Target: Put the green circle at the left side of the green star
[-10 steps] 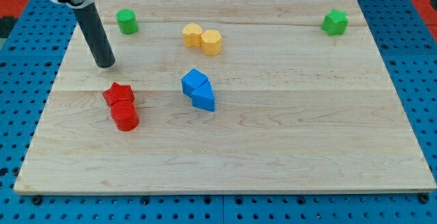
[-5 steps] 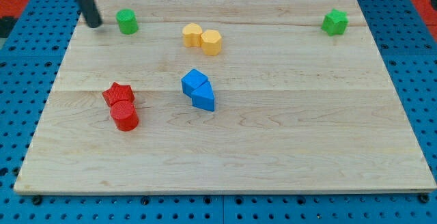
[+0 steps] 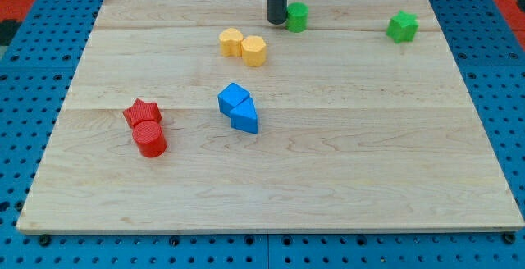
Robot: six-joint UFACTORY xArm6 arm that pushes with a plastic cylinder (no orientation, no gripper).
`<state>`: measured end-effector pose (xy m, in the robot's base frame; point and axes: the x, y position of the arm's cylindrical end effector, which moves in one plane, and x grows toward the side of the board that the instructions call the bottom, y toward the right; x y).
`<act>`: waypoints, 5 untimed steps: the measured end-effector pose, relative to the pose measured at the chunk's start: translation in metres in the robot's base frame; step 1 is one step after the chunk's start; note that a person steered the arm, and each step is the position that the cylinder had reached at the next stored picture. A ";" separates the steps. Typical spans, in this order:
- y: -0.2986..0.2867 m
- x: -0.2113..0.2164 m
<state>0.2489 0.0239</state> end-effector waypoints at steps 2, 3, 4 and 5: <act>0.028 -0.032; 0.098 -0.016; 0.076 -0.040; 0.010 -0.047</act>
<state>0.2020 0.0343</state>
